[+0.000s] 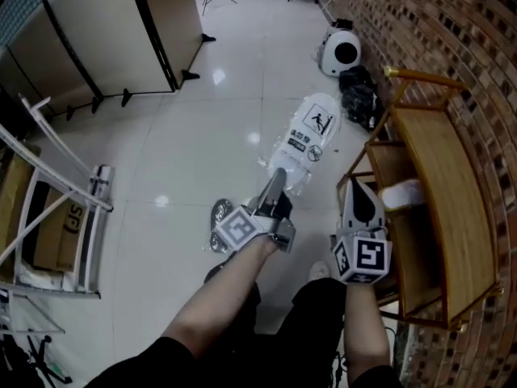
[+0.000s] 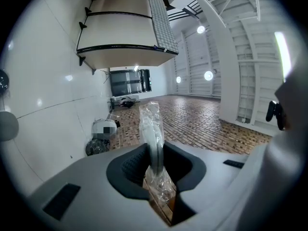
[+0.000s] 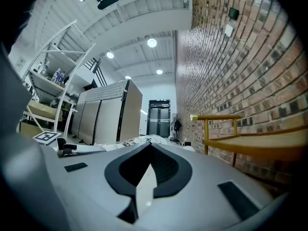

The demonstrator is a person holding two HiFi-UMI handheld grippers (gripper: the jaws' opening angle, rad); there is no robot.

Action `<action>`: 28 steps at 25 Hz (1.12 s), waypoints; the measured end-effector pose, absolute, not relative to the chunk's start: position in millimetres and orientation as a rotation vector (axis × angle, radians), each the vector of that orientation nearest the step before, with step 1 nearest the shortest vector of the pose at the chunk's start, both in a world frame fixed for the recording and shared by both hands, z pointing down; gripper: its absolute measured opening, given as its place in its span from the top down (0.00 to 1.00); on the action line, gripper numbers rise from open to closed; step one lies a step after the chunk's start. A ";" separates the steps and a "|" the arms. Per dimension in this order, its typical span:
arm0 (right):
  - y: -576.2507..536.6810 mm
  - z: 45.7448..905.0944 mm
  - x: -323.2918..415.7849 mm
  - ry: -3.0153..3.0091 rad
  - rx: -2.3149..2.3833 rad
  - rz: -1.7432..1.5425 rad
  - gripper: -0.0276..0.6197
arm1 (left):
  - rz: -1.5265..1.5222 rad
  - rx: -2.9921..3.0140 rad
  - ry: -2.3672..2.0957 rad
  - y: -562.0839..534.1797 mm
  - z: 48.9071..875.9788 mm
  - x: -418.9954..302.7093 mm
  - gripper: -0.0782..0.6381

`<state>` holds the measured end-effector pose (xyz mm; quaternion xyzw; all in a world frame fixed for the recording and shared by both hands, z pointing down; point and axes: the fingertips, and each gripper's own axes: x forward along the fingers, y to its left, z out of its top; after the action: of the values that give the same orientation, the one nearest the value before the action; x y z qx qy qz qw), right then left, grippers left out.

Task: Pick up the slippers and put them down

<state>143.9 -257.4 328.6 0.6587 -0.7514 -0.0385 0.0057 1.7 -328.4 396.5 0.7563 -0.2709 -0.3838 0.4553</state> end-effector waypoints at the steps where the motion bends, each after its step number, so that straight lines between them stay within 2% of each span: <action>1: -266.1 341.6 144.5 -2.350 2.067 -0.099 0.94 | -0.940 1.841 -0.676 -334.7 409.7 5.3 0.79; 8: -307.0 427.0 162.4 -2.280 2.031 0.069 0.94 | -0.826 1.774 -0.692 -370.3 510.6 56.1 0.79; 11: -314.7 460.9 157.7 -2.243 2.022 0.170 0.94 | -0.716 1.744 -0.757 -367.6 558.0 52.8 0.79; 16: -328.2 524.9 161.6 -2.089 2.059 0.331 0.94 | -0.823 1.536 -0.720 -360.0 609.5 54.0 0.79; 28: -315.1 683.0 172.3 -1.913 1.902 0.612 0.94 | -0.655 1.311 -0.958 -336.4 779.3 41.4 0.79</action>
<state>172.3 -315.1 683.0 0.6754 -0.6795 0.2173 0.1867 41.4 -336.4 779.3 0.5749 -0.4201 -0.2873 0.6407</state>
